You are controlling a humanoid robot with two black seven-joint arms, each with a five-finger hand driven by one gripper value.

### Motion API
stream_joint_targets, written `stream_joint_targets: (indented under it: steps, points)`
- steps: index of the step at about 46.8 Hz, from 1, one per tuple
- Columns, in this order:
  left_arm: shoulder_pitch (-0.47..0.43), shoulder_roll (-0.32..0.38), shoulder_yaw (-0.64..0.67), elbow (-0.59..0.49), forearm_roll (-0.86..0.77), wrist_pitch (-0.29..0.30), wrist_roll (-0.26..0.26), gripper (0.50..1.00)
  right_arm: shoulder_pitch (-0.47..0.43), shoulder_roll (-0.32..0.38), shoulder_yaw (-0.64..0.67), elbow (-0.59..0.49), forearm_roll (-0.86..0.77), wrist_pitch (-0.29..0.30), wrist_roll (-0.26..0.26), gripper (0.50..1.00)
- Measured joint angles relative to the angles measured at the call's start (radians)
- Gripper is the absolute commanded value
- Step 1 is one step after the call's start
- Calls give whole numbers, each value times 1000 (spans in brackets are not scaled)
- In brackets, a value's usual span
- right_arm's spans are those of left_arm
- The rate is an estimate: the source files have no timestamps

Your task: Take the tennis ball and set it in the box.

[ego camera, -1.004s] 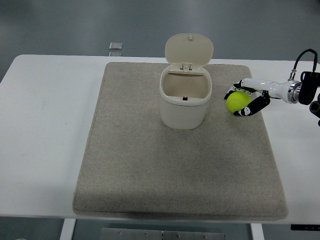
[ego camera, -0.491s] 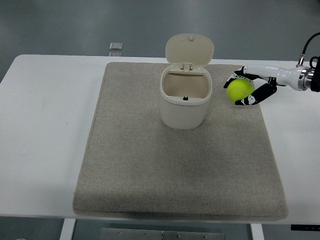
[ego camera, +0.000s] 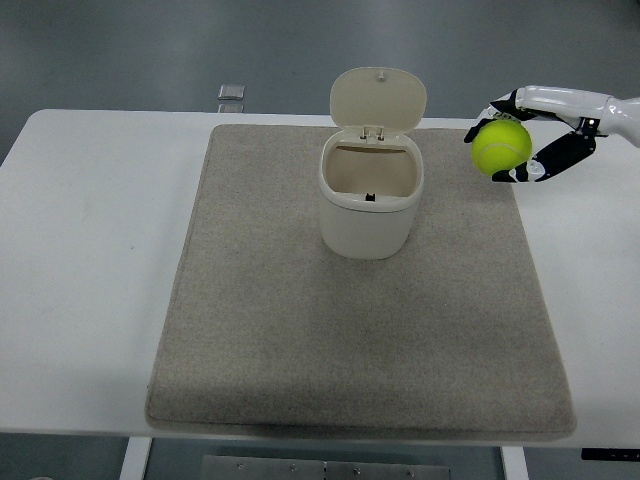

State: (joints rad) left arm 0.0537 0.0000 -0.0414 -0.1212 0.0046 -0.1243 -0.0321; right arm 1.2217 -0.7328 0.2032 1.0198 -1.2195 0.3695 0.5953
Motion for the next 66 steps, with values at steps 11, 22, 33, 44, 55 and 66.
stream_joint_targets:
  steps: [11,22,33,44,55,66]
  points:
    - [0,0,0,0,1,0,0,996,12,16,6,64,33,25,2,500]
    - [0,0,0,0,0,0,0,996,33,63,13,89,73,14,-6,500]
    - [0,0,0,0,0,0,0,996,35,138,35,89,85,-21,-17,500]
    - [0,0,0,0,0,0,0,996,24,181,33,84,86,-53,-87,500]
    - [0,0,0,0,0,0,0,996,9,190,33,78,88,-81,-148,500]
    - [0,0,0,0,0,0,0,996,-11,203,33,79,95,-96,-161,500]
